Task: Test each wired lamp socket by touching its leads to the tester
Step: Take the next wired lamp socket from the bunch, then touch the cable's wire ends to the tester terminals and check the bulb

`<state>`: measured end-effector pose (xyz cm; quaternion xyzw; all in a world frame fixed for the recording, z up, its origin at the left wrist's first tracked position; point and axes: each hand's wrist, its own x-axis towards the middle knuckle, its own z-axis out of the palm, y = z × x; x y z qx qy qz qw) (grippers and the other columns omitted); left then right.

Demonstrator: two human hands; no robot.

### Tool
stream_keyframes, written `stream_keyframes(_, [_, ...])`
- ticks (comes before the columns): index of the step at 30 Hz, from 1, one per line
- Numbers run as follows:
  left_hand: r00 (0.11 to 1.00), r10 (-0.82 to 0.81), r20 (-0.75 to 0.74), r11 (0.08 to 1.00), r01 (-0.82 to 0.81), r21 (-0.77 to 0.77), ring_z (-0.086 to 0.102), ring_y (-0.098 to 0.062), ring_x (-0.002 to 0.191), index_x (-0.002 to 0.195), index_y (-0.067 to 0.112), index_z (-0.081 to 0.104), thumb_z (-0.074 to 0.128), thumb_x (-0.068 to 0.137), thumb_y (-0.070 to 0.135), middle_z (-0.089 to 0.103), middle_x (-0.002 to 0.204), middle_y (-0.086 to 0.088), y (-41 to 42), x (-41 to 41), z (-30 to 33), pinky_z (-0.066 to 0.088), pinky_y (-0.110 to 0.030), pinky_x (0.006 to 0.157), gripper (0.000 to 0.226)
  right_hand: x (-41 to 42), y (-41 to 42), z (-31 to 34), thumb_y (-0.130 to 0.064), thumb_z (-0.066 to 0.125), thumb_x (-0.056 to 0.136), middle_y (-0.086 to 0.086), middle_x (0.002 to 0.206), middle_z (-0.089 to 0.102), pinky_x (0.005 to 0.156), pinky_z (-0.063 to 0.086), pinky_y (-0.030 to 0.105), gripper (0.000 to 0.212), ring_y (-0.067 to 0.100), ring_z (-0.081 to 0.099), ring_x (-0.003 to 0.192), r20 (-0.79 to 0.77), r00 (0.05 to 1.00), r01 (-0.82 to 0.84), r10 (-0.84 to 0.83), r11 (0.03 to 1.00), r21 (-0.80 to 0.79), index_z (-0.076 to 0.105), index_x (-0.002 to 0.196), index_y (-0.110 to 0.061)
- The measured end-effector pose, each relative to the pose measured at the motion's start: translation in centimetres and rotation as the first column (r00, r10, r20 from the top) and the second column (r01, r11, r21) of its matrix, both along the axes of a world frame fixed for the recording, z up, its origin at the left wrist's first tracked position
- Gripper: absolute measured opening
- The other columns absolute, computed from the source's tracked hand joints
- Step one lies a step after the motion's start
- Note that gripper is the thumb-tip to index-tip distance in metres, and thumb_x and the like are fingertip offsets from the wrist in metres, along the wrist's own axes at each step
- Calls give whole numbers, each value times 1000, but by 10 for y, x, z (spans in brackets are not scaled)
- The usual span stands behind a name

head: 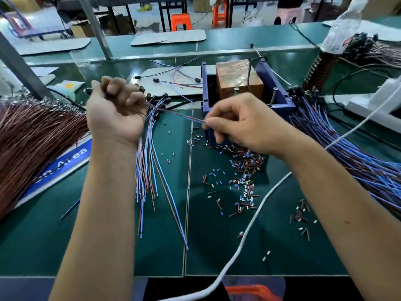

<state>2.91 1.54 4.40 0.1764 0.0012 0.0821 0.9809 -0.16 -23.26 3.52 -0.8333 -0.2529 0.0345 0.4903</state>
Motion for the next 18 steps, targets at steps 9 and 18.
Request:
stream_keyframes(9, [928, 118, 352, 472, -365, 803, 39, -8, 46, 83, 17, 55, 33, 112, 23, 52, 63, 8, -47, -12, -13, 29, -22, 42, 37, -8, -79, -52, -9, 74, 95, 4, 66, 74, 50, 39, 7, 10, -1, 55, 45, 14, 971, 231, -238, 954, 189, 77, 87, -3])
stream_keyframes(18, [815, -396, 423, -457, -574, 679, 68, -34, 90, 152, 31, 49, 49, 107, 30, 67, 108, -1, -139, -47, -55, 54, -48, 74, 45, -12, -73, -70, 8, 67, 93, -17, 62, 69, 56, 42, 4, 16, -5, 58, 52, 143, 961, 182, -238, 928, 325, 73, 85, -4])
